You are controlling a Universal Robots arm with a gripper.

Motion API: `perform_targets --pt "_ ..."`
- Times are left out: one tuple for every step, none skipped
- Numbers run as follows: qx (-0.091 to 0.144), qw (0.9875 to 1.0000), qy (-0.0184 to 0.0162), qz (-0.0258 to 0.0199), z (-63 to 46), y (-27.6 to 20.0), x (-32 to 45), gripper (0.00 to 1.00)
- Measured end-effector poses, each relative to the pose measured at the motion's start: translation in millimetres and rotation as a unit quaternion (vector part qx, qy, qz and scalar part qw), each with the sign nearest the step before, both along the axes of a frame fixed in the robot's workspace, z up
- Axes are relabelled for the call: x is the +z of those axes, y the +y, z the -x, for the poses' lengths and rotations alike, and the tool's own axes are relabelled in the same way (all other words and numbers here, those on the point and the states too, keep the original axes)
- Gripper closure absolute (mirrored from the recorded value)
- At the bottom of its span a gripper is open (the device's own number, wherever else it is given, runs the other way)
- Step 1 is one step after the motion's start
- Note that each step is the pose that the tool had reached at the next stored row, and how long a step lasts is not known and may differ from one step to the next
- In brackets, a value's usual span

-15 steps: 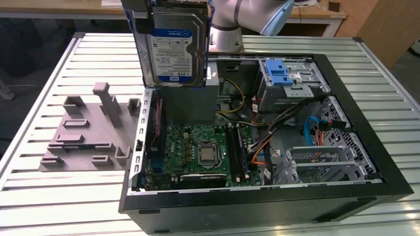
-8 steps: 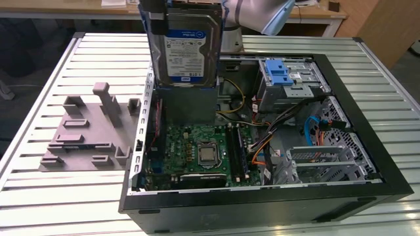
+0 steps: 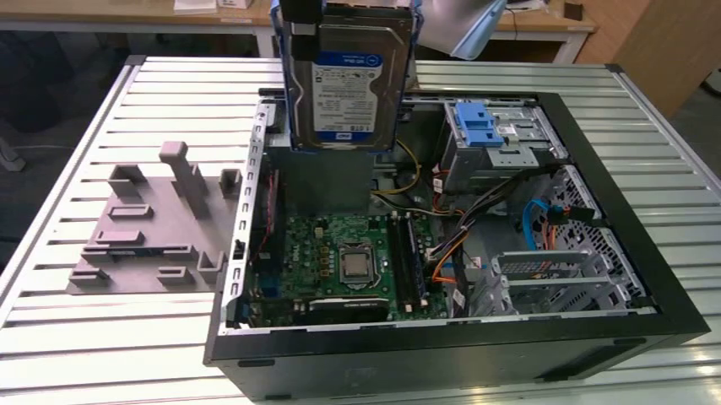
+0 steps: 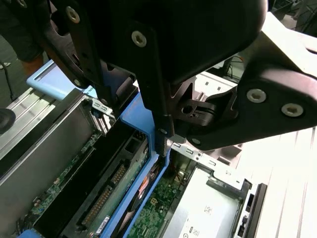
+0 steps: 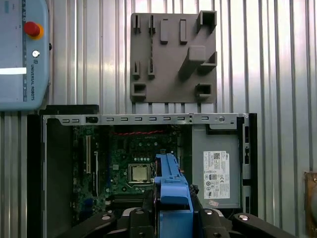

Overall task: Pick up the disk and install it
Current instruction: 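Pick up the disk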

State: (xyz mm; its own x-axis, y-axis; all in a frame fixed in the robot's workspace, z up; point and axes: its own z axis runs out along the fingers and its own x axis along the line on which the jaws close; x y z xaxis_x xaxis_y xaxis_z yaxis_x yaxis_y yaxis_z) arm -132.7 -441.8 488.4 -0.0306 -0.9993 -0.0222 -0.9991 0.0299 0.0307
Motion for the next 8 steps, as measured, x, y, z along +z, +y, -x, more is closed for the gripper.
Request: perform_targets --pt "0.000 1.0000 0.0000 0.0000 -1.8 0.0 -0.1 0.64" --pt "0.000 1.0000 0.0000 0.0000 -3.0 0.0 -0.2 0.64" --pt "0.000 1.0000 -0.0001 -0.0001 -4.0 0.0 -0.3 0.64" --pt "0.000 1.0000 -0.0001 -0.0001 -4.9 0.0 -0.3 0.64" --pt "0.000 1.0000 -0.0001 -0.0001 -5.6 0.0 -0.4 0.64" --pt "0.000 1.0000 -0.0001 -0.0001 -6.3 0.0 -0.4 0.64" --pt "0.000 1.0000 -0.0001 -0.0001 -7.2 0.0 -0.5 0.64" --pt "0.000 1.0000 0.0000 -0.0001 -8.0 0.0 -0.6 0.64"
